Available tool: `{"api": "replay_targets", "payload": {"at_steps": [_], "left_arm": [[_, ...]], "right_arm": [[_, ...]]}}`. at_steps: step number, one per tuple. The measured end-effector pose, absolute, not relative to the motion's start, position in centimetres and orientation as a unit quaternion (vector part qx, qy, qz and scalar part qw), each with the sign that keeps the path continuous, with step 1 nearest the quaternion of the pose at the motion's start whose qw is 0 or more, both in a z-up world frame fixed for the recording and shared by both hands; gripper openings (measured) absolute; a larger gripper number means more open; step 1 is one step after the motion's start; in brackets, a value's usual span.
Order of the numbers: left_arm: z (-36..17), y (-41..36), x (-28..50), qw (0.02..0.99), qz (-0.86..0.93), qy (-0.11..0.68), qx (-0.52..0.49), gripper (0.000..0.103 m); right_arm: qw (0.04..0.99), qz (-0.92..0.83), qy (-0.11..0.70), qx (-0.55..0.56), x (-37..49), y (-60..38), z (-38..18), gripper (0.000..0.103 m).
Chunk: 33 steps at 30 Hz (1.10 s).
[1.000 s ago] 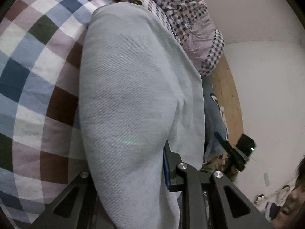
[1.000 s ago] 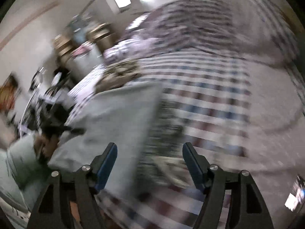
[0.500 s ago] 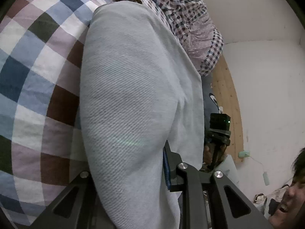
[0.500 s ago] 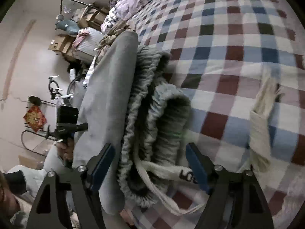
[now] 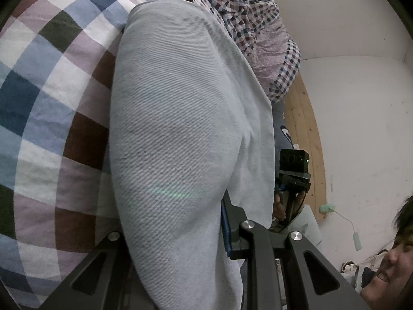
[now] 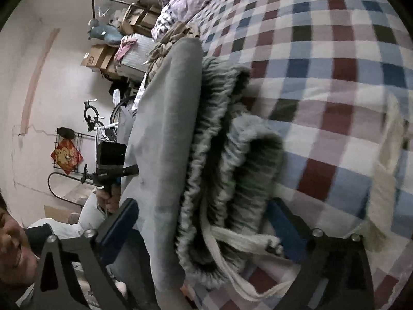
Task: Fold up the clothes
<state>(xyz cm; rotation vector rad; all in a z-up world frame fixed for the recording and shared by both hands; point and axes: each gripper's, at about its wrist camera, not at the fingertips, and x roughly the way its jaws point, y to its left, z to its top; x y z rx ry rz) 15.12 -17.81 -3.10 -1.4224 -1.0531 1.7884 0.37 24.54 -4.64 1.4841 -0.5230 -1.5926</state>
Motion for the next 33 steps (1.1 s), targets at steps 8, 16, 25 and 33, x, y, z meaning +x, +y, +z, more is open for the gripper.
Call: {"api": "replay_targets", "payload": {"at_steps": [8, 16, 25, 33], "left_arm": [[-3.2, -17.9, 15.3, 0.308, 0.678, -0.396, -0.538, 0.022], [-3.2, -18.0, 15.5, 0.310, 0.680, -0.392, -0.537, 0.022], [-2.7, -17.8, 15.8, 0.304, 0.692, -0.376, -0.536, 0.022], [-0.7, -16.9, 16.5, 0.283, 0.726, -0.320, -0.539, 0.017]], "right_arm": [[0.452, -0.623, -0.171, 0.616, 0.9, 21.8, -4.3, 0.103], [0.453, -0.619, -0.186, 0.614, 0.9, 21.0, -5.0, 0.103], [0.383, -0.684, -0.135, 0.606, 1.4, 18.9, -3.9, 0.054], [0.314, -0.780, -0.075, 0.536, 5.7, 17.0, 0.4, 0.039]]}}
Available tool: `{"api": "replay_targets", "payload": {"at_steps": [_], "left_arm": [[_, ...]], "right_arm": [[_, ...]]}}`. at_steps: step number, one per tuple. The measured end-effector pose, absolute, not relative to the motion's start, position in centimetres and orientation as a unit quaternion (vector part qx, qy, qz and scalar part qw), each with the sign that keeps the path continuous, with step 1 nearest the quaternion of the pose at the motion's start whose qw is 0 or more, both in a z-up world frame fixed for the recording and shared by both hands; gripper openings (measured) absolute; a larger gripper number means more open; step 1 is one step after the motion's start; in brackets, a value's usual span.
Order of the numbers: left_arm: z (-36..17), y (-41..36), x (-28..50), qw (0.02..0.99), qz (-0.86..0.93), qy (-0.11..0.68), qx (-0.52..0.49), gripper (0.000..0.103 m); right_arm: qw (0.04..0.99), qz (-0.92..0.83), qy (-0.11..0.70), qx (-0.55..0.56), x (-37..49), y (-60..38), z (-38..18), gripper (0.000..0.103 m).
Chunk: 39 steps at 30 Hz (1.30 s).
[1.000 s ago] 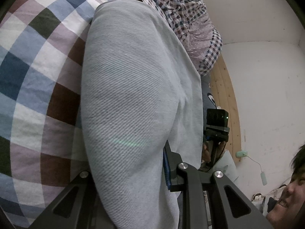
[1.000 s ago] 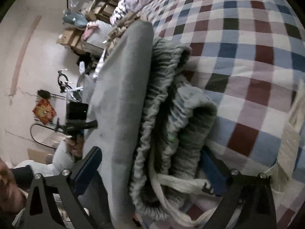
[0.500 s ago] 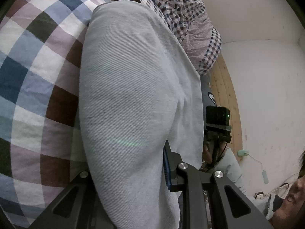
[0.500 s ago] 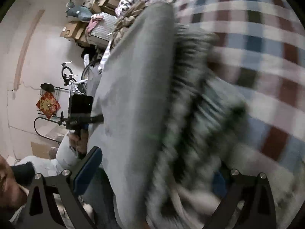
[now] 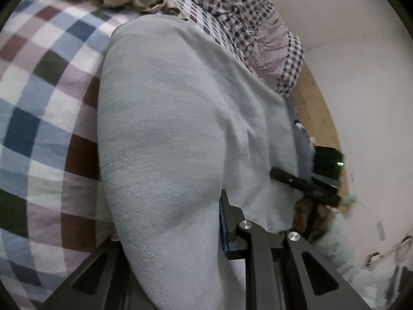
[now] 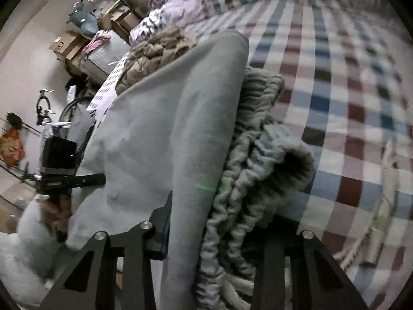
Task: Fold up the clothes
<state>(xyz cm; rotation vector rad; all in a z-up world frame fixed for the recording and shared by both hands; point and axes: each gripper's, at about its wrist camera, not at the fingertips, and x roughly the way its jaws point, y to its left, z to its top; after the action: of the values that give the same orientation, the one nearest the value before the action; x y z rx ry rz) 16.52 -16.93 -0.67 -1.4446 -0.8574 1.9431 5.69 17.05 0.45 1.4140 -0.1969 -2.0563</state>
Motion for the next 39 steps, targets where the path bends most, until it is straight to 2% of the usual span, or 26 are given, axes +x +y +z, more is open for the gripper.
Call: {"api": "replay_targets", "payload": {"at_steps": [6, 12, 23, 29, 36, 38, 39], "left_arm": [[3.9, -18.2, 17.1, 0.257, 0.767, -0.257, -0.528, 0.016], [9.1, -24.9, 18.5, 0.215, 0.807, -0.215, -0.506, 0.016], [16.8, -44.9, 20.0, 0.099, 0.840, -0.109, -0.521, 0.017], [19.3, -54.9, 18.3, 0.093, 0.839, -0.035, -0.535, 0.017], [15.5, -61.9, 12.5, 0.126, 0.814, 0.022, -0.566, 0.019], [12.7, -63.0, 11.6, 0.133, 0.808, 0.022, -0.573, 0.023], [11.2, -63.6, 11.3, 0.135, 0.804, 0.021, -0.579, 0.031]], "right_arm": [[0.310, -0.817, -0.053, 0.483, 9.0, 14.4, 4.6, 0.038], [0.332, -0.847, -0.042, 0.413, 12.6, 6.8, 9.1, 0.038], [0.403, -0.838, -0.108, 0.352, 16.6, -14.8, 12.2, 0.038], [0.410, -0.825, -0.158, 0.356, 17.8, -25.7, 11.4, 0.038], [0.381, -0.821, -0.180, 0.386, 17.8, -34.0, 8.2, 0.038], [0.370, -0.815, -0.184, 0.407, 16.8, -35.5, 6.0, 0.038], [0.363, -0.812, -0.186, 0.418, 16.4, -36.0, 5.0, 0.038]]}}
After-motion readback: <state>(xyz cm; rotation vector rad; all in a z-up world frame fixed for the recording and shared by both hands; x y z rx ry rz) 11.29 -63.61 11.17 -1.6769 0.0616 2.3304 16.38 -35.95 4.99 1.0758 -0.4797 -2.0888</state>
